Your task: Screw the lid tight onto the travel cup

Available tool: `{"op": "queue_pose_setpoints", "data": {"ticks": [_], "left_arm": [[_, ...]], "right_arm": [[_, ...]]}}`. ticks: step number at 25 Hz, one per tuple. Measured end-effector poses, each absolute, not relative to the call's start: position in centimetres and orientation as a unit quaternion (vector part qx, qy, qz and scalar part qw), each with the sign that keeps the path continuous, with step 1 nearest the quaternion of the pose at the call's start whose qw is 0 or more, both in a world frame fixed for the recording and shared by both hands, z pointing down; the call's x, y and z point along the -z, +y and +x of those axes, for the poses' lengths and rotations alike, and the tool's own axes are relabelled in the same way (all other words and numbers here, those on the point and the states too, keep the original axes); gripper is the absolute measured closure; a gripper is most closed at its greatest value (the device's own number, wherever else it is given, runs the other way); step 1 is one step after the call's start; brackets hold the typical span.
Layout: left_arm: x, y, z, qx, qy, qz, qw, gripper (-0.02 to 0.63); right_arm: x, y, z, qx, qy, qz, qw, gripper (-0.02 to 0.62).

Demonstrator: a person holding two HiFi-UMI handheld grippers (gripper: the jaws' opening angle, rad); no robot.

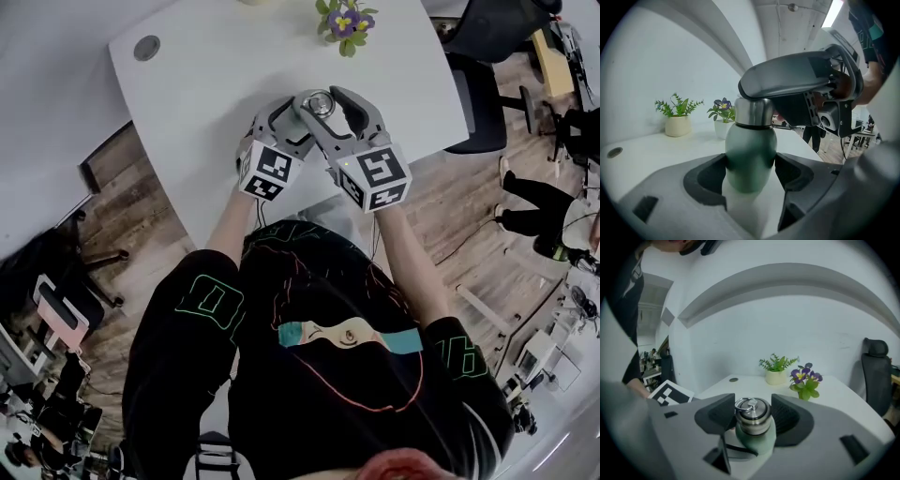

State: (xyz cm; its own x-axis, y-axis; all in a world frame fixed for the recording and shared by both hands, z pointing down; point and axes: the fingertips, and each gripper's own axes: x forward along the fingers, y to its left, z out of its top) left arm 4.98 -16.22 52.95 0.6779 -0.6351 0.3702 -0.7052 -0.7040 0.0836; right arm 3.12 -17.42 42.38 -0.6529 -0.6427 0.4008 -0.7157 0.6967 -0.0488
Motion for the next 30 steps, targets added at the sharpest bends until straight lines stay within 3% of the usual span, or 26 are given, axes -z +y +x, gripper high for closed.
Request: {"op": "queue_pose_setpoints", "data": {"ticks": [6,12,23,26,30], "left_arm": [[-53.1,-16.3,5.0,-0.158,-0.369,0.909,0.111,0.268],[-53.1,-16.2,5.1,-0.158,-0.367,0.910,0.113,0.268],[-53.2,-16.0,5.2,-0.158,-0.366,0.910,0.113,0.268],[-53.2,-16.0,5.3,-0.159,-0.366,0.910,0.113,0.268],[-53.3,-16.0,5.4,-0.158,-0.365,0.910,0.113,0.268]], "right_arm": [[-42.6,-17.4,3.2,-0.104,-0.900,0.388,0.171,0.347],[-42.1,-17.1,3.6,-0.082,-0.927,0.321,0.177,0.292],[-42.1,-16.7,3.2,-0.061,-0.958,0.169,0.222,0.290],[-42.4,-17.0,2.8,-0.064,-0.960,0.142,0.232,0.293],[-42.8,-16.8,2.4,-0.071,-0.962,0.107,0.240,0.361]]}}
